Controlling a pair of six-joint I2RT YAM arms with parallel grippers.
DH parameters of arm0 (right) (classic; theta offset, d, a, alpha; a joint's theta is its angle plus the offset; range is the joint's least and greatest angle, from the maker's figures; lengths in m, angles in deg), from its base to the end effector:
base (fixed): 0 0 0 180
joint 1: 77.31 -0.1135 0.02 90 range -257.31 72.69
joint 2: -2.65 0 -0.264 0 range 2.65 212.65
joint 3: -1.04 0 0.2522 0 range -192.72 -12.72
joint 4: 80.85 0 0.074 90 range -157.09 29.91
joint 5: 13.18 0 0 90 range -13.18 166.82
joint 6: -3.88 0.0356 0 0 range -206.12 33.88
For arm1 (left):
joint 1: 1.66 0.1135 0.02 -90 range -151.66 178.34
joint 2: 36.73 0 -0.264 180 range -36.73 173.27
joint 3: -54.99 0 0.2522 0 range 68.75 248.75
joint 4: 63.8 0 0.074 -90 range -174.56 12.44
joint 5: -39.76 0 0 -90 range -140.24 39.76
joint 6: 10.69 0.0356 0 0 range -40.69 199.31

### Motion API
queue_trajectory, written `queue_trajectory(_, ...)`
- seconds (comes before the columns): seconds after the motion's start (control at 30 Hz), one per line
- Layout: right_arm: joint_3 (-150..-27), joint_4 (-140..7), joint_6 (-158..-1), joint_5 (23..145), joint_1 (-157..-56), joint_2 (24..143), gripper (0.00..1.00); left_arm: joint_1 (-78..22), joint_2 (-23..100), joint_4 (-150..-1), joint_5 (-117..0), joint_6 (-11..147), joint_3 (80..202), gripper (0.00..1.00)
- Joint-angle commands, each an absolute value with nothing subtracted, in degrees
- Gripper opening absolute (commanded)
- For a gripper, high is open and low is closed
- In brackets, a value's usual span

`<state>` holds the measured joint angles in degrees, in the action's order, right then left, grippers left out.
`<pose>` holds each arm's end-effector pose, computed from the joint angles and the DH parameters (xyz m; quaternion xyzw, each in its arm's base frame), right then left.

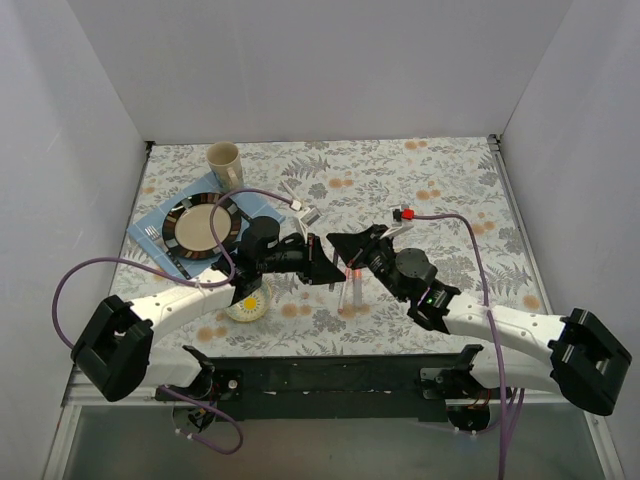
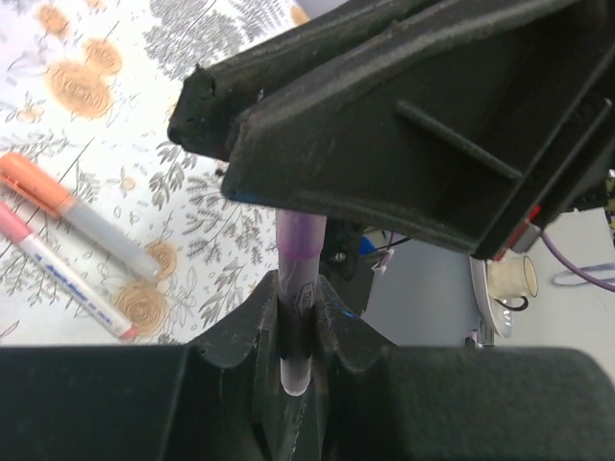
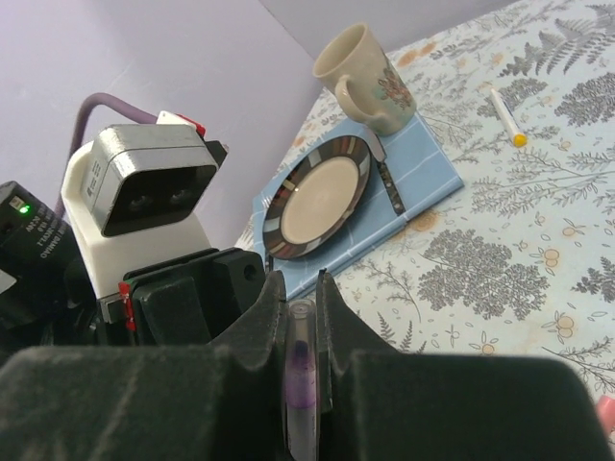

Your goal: Insert the pens into the pen caps

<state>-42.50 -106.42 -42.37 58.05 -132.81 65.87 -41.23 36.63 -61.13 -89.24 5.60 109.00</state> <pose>0.1486 0.1960 0.2753 0.0528 0.6698 0.4873 0.5578 0.2014 -0.1955 0.2537 -0.0314 0.7814 -0.6173 0.0858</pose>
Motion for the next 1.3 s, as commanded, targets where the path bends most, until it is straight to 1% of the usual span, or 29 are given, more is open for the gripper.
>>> queue_trajectory(0.0,-39.44,-97.33,-37.25,79.72,-143.83,69.62,0.01,-37.26,36.40,-46.79,-67.82,6.27,116.47,0.00)
queue_trajectory(0.07,-38.74,-97.94,-36.12,79.37,-143.93,68.83,0.01,-37.26,36.40,-46.62,-69.31,6.63,116.12,0.00)
queue_trajectory(0.13,-38.90,-96.46,-36.02,74.64,-143.75,65.68,0.01,-37.26,36.14,-48.38,-69.48,6.89,115.34,0.00)
queue_trajectory(0.23,-44.34,-87.94,-38.82,67.52,-141.47,60.58,0.02,-37.26,34.38,-51.19,-70.98,7.24,112.36,0.00)
queue_trajectory(0.27,-46.01,-85.57,-39.88,65.85,-140.68,59.61,0.11,-37.26,33.16,-51.89,-71.33,7.33,111.30,0.00)
queue_trajectory(0.3,-47.77,-81.55,-42.41,62.09,-139.11,57.86,0.34,-37.26,32.36,-52.94,-71.51,7.07,110.16,0.00)
queue_trajectory(0.33,-51.70,-79.07,-43.57,60.14,-138.57,57.23,0.44,-37.34,31.74,-53.73,-71.60,6.81,108.75,0.00)
queue_trajectory(0.4,-55.15,-75.11,-45.85,54.27,-136.99,55.66,0.51,-37.34,29.81,-57.06,-70.55,6.19,105.24,0.00)
queue_trajectory(0.47,-56.75,-72.37,-49.54,51.08,-136.46,54.07,0.54,-37.43,28.49,-58.22,-69.93,6.01,101.82,0.00)
queue_trajectory(0.5,-56.66,-71.93,-50.51,48.37,-136.37,52.06,0.58,-37.52,28.49,-60.05,-68.62,5.75,101.10,0.00)
queue_trajectory(0.57,-55.18,-70.96,-51.84,46.15,-136.19,49.86,0.61,-37.96,29.62,-61.21,-66.95,5.31,99.78,0.00)
queue_trajectory(0.63,-53.77,-70.35,-52.19,44.39,-136.02,46.78,0.70,-38.40,33.47,-61.30,-66.06,3.39,98.63,0.00)
queue_trajectory(0.67,-52.37,-69.65,-52.45,44.12,-136.02,45.99,0.72,-39.36,35.50,-61.39,-65.89,3.03,98.98,0.00)
queue_trajectory(0.83,-49.72,-67.18,-51.93,44.47,-135.75,42.99,0.74,-43.93,50.16,-66.74,-60.71,3.02,106.78,0.00)
queue_trajectory(0.93,-49.45,-65.16,-52.45,45.61,-135.58,42.81,0.74,-45.16,56.50,-70.08,-60.00,2.24,111.27,0.00)
queue_trajectory(1.0,-49.81,-63.94,-52.72,45.79,-135.49,42.81,0.74,-45.69,58.54,-72.01,-58.86,1.10,112.60,0.01)
queue_trajectory(1.07,-49.81,-63.67,-53.07,46.23,-135.31,42.73,0.74,-45.87,60.47,-73.51,-57.63,-0.22,113.92,0.04)
queue_trajectory(1.1,-49.81,-63.58,-53.25,46.32,-135.40,42.64,0.74,-45.96,60.83,-74.74,-57.36,-0.49,114.19,0.09)
queue_trajectory(1.2,-49.63,-63.49,-53.51,46.40,-135.31,42.20,0.74,-46.13,61.27,-79.20,-55.08,-2.15,115.42,0.18)
queue_trajectory(1.23,-49.54,-63.75,-53.86,46.41,-135.31,42.02,0.75,-46.13,60.66,-80.10,-55.07,-2.42,115.68,0.24)
queue_trajectory(1.27,-49.63,-63.75,-54.12,46.49,-135.23,41.94,0.75,-46.39,60.13,-80.89,-54.90,-2.69,116.03,0.27)
